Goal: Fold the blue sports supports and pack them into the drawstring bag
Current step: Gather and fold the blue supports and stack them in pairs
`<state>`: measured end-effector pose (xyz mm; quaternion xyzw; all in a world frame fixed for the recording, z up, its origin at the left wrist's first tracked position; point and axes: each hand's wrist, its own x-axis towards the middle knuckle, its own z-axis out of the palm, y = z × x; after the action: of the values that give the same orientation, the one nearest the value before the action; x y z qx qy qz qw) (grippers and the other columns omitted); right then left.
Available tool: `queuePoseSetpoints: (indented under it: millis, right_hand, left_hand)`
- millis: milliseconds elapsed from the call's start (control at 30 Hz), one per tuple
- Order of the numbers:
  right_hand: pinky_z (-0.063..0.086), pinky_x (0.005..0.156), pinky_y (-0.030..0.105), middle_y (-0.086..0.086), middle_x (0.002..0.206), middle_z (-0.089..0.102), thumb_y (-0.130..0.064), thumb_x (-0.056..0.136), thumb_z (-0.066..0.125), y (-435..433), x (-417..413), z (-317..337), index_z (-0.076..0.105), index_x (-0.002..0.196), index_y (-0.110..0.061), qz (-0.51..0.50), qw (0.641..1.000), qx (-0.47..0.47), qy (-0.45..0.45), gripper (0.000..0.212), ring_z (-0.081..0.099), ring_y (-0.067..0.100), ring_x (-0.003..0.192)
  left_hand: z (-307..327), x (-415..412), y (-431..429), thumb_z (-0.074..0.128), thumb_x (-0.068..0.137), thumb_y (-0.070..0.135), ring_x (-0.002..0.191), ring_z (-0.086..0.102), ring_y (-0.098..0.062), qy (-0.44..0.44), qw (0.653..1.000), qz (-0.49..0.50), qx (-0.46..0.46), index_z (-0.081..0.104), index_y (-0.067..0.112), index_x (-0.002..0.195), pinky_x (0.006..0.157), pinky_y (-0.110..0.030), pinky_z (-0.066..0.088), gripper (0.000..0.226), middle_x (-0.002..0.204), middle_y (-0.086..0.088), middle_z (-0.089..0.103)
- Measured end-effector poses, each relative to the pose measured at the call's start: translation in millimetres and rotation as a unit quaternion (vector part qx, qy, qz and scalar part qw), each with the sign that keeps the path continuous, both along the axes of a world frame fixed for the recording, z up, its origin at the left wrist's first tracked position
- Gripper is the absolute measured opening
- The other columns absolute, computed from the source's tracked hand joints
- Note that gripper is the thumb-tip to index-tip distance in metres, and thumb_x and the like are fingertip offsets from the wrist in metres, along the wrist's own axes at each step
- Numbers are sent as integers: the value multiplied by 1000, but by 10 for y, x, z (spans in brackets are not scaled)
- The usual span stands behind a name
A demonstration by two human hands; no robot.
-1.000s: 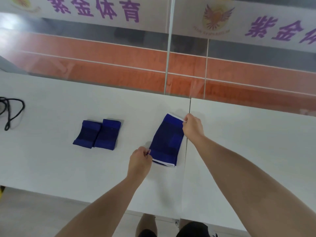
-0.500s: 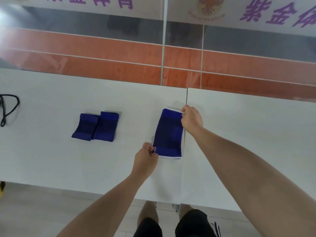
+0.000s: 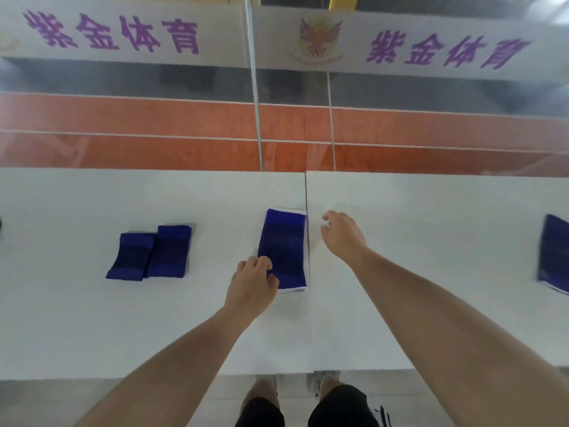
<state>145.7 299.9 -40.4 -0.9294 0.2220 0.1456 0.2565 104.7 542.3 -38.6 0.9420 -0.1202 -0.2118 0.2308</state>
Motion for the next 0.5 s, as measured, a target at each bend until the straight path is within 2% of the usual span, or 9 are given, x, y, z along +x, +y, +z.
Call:
queuePoseSetpoints:
  millis: [167, 267, 367, 500]
  right_hand:
    - [50, 93, 38, 8, 124, 63, -24, 97, 48, -430, -587, 538, 62, 125, -17, -49, 999, 7, 13, 31, 58, 28, 115]
    - [50, 95, 39, 8, 125, 64, -26, 94, 49, -808, -935, 792, 62, 123, -19, -79, 997, 7, 15, 32, 57, 28, 118]
    - [49, 97, 38, 8, 128, 63, -26, 93, 48, -1267, -1321, 997, 62, 124, -20, -105, 994, 7, 9, 34, 57, 28, 120]
    - [48, 95, 36, 7, 129, 63, -25, 95, 46, -1963, -1964, 1177, 63, 124, -20, -123, 992, 7, 12, 34, 57, 27, 120]
  left_hand:
    - [476, 42, -566, 45, 94, 25, 98, 54, -20, 7, 987, -155, 36, 58, 19, 109, 82, -33, 47, 21, 109, 3, 60]
    - [723, 10, -1046, 45, 95, 26, 107, 56, -25, -11, 969, -238, 58, 56, 17, 122, 87, -37, 49, 30, 121, -3, 60]
    - [964, -140, -1611, 43, 96, 27, 110, 58, -26, -29, 959, -278, 56, 55, 18, 127, 89, -38, 49, 35, 125, -3, 59]
    - [1127, -540, -2443, 44, 91, 25, 107, 60, -28, -44, 949, -306, 57, 59, 22, 117, 90, -37, 49, 30, 118, -3, 63]
